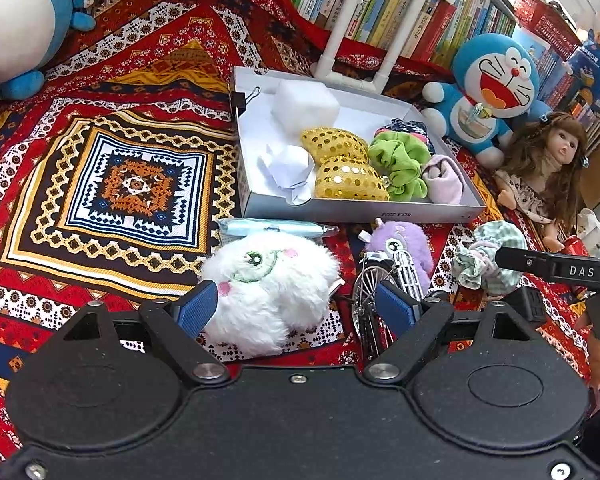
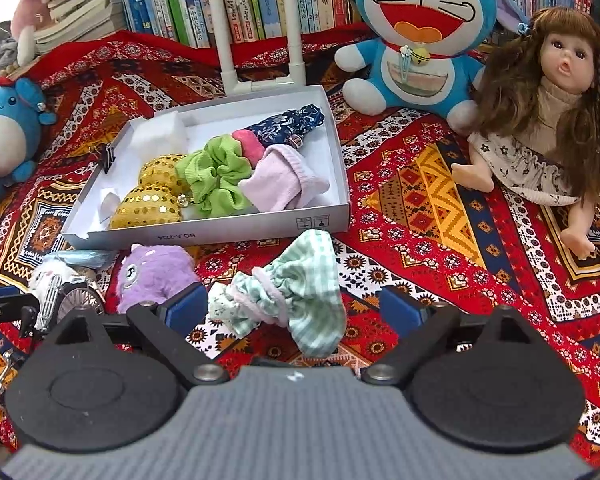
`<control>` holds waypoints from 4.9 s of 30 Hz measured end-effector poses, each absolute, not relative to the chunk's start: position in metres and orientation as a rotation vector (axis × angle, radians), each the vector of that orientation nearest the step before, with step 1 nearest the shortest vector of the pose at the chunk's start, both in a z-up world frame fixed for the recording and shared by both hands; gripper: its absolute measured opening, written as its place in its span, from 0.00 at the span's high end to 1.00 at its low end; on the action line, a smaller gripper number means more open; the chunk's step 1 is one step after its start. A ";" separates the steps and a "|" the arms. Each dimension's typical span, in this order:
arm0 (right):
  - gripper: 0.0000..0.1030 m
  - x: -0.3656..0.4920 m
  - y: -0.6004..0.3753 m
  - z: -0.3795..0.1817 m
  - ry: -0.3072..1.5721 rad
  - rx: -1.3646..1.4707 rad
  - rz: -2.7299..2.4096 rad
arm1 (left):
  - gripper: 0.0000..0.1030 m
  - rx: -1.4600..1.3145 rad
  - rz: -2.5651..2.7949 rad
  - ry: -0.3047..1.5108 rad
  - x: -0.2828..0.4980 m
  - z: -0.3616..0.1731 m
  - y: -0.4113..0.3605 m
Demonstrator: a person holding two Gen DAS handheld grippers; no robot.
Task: Organize soft objects
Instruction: 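Close the left tool on the white fluffy plush while the right tool grips the gingham scrunchie, then lift the white plush with the left tool while the right tool lifts the gingham scrunchie, then carry the white plush in the left tool while the right tool carries the scrunchie over the tray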
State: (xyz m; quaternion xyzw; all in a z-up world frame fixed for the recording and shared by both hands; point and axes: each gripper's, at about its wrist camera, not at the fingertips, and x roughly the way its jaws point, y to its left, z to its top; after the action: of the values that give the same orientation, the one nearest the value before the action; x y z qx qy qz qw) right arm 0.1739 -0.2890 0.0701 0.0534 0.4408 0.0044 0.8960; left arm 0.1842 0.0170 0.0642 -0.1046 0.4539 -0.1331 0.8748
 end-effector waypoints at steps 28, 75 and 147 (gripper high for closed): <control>0.40 0.195 -0.287 0.052 0.951 0.169 0.037 | 0.50 -0.191 -0.222 0.947 0.192 0.051 0.021; 0.55 0.015 -0.229 0.092 0.343 0.098 0.112 | 0.81 -0.020 -0.184 0.685 0.146 0.032 -0.002; 0.67 0.014 -0.215 0.005 0.568 0.155 0.106 | 0.62 -0.005 -0.155 0.666 0.110 0.029 0.004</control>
State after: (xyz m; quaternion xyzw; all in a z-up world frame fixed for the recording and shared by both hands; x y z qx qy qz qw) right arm 0.0140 -0.2153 0.0054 0.0766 0.2796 0.0521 0.9556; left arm 0.1101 0.0038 0.0287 -0.0024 0.3263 -0.0760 0.9422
